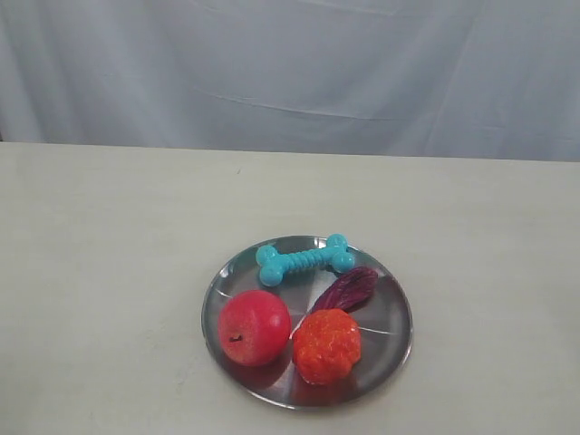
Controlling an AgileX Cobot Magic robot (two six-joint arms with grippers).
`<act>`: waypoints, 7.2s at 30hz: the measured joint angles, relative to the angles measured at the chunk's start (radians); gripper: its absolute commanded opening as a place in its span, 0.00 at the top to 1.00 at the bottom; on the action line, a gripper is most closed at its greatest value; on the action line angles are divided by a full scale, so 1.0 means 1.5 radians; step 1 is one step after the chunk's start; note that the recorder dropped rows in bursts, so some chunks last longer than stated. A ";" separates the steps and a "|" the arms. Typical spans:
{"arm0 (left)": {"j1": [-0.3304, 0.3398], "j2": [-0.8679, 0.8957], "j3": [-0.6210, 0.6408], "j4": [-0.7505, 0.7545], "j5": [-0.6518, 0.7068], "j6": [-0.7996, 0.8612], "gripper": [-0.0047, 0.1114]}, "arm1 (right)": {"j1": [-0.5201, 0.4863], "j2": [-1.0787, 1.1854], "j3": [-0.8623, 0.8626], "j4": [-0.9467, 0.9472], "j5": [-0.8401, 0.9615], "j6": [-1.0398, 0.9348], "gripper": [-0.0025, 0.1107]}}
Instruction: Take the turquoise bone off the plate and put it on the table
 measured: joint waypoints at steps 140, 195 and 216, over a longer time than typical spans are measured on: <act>0.000 0.000 0.000 0.000 0.000 0.000 0.96 | 0.250 1.505 -1.149 0.085 0.784 -0.646 0.50; 0.000 0.000 0.000 0.000 0.000 0.000 0.96 | 0.010 1.181 -1.144 -0.114 0.961 0.021 0.98; 0.000 0.000 0.000 0.000 0.000 0.000 0.96 | -0.053 1.424 -0.984 0.153 0.787 -0.068 0.98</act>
